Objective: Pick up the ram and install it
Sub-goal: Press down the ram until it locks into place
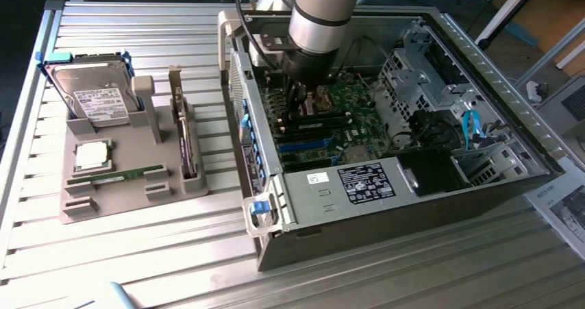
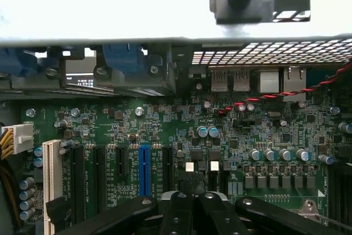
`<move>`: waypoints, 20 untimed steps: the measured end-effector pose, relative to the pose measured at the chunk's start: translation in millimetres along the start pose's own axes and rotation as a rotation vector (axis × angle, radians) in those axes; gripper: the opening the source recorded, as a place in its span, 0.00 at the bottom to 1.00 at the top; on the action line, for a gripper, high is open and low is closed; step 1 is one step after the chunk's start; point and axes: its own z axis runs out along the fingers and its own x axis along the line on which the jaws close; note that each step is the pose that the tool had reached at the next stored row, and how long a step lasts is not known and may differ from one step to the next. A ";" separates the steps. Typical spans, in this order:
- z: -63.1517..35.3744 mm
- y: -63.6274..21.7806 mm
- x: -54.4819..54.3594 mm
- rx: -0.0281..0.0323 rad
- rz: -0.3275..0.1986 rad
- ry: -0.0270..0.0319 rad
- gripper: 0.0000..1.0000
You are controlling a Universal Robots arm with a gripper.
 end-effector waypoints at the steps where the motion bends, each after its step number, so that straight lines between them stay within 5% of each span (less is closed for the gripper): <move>1: 0.2 0.0 0.0 0.0000 0.000 0.0000 0.11; 13: 0.5 -0.1 -0.1 0.0004 0.000 0.0002 0.11; 20: -18.1 0.5 0.5 0.0003 0.000 0.0104 0.11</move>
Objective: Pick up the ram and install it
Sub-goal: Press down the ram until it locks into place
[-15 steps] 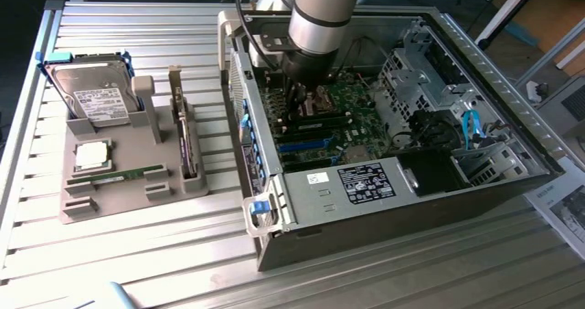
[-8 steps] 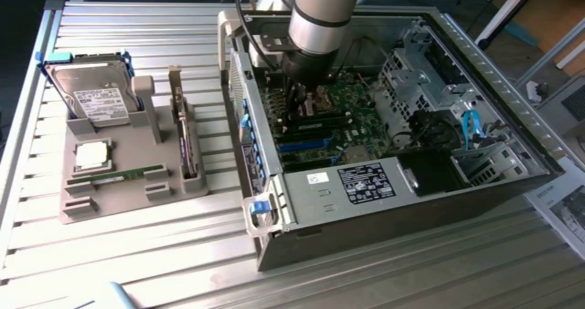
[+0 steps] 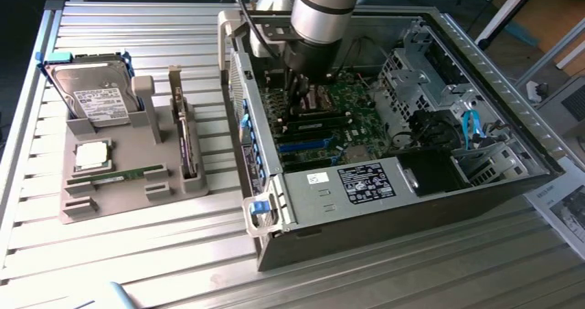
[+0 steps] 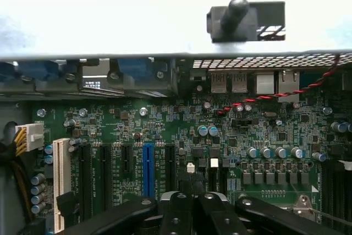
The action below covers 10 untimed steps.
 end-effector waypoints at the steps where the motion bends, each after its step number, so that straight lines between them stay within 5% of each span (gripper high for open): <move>1: -2.3 0.1 0.1 0.0000 0.000 0.0018 0.11; 3: -7.1 0.2 0.2 0.0000 0.000 0.0058 0.11; 4: -18.4 0.5 0.6 0.0002 0.000 0.0157 0.11; 6: -23.8 0.7 0.7 0.0001 0.001 0.0214 0.11; 10: -25.0 0.7 0.7 0.0003 0.001 0.0249 0.11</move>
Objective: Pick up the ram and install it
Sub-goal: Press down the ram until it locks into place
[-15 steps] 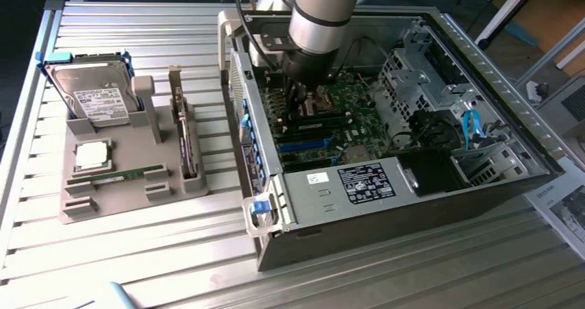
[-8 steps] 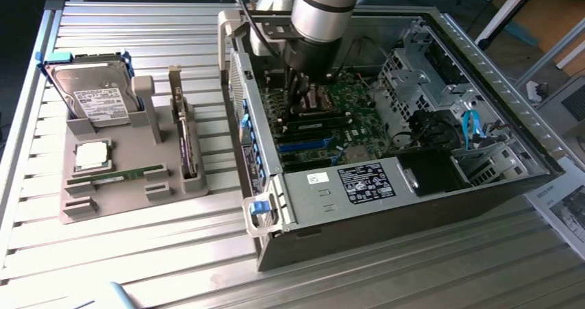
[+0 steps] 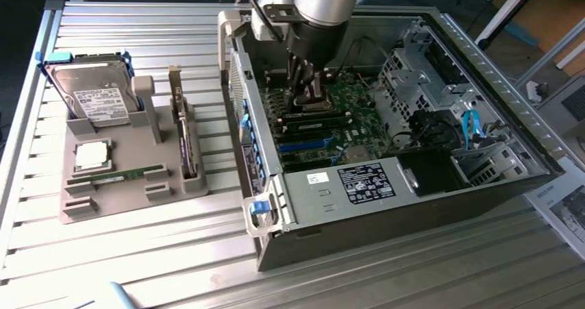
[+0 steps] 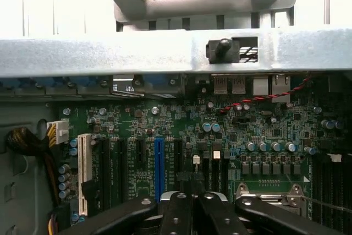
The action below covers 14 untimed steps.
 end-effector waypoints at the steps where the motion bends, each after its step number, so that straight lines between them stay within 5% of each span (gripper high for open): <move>1: 0.0 0.0 0.0 0.0000 0.000 0.0001 0.11; 9: -0.4 -11.5 -0.4 -0.0001 0.000 0.0008 0.11; 14: -0.9 -27.4 -1.1 -0.0001 0.000 0.0008 0.11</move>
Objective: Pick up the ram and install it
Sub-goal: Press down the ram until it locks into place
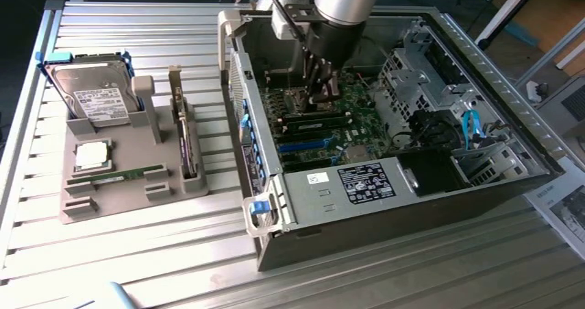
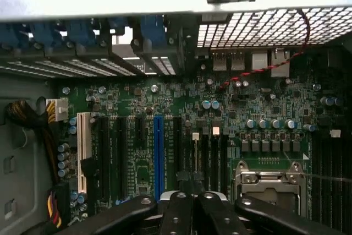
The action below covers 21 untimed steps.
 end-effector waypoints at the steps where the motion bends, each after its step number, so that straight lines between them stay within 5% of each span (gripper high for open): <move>1: -0.1 -3.5 -0.1 0.0000 0.000 0.0001 0.11; 6: -0.5 -17.3 -0.5 0.0001 0.000 0.0009 0.11; 16: -2.0 -54.3 -1.7 0.0002 0.000 0.0153 0.11; 21: -2.3 -62.7 -2.0 0.0002 0.001 0.0180 0.11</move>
